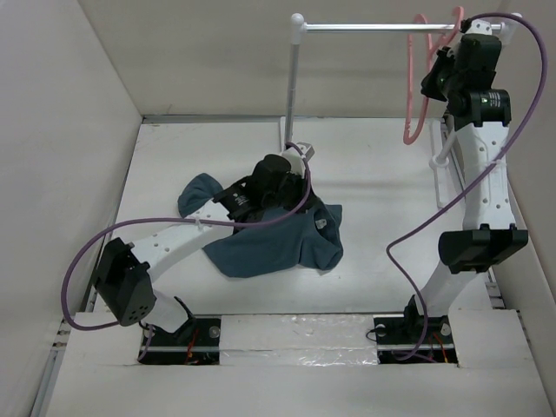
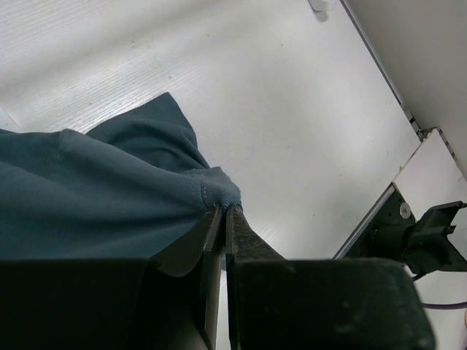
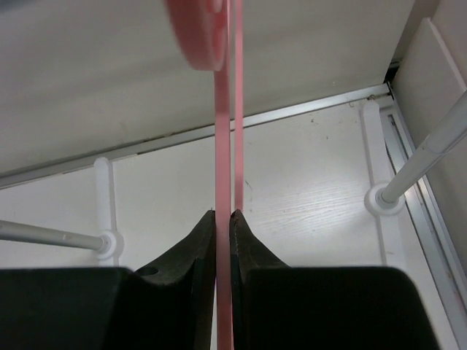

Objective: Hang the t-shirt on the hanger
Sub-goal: Pick up the hanger from the clothesline.

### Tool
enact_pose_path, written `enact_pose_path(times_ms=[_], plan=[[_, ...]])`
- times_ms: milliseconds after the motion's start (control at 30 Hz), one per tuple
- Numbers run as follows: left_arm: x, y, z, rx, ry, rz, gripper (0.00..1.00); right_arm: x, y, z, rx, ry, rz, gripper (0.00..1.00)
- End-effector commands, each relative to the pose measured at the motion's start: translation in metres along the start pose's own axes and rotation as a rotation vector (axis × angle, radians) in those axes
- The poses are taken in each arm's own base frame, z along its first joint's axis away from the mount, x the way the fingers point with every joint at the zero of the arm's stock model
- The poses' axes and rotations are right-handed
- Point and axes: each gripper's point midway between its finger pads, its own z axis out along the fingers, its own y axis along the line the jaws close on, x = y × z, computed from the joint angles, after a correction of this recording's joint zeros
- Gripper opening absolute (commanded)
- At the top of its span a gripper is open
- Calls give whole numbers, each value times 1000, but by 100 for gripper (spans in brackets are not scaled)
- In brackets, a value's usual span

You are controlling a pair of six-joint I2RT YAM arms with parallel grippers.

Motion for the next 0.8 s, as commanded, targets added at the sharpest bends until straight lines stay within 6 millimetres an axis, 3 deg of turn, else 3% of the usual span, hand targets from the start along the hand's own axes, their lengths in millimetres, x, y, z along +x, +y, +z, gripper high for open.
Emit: enact_pose_path(times_ms=[0, 133, 267, 367, 400, 500, 533, 600, 700, 733, 767], plan=[[-35, -21, -6, 65, -91, 27, 0, -59, 13, -29, -52, -195, -18, 0], [-36, -22, -6, 69, -88, 30, 0, -73, 19, -49, -92, -250, -32, 0], [-44, -26, -6, 72, -107, 20, 0, -62, 23, -54, -125, -219, -55, 0], [-55, -32, -7, 86, -130, 16, 0, -47, 21, -59, -129, -183, -40, 0], [-61, -35, -8, 88, -142, 19, 0, -34, 25, -56, -160, -150, -39, 0], [-65, -34, -6, 77, -146, 30, 0, -20, 28, -66, -191, -123, -11, 0], [-65, -33, -6, 73, -145, 33, 0, -5, 31, -62, -201, -91, -5, 0], [-66, -31, -6, 61, -146, 37, 0, 7, 38, -68, -225, -76, 8, 0], [-64, -26, -3, 41, -141, 41, 0, 21, 54, -91, -291, -74, 23, 0], [-62, -25, -1, 37, -136, 41, 0, 19, 58, -109, -317, -92, 30, 0], [-67, -15, -1, 29, -141, 25, 0, 38, 67, -114, -361, -45, 31, 0]])
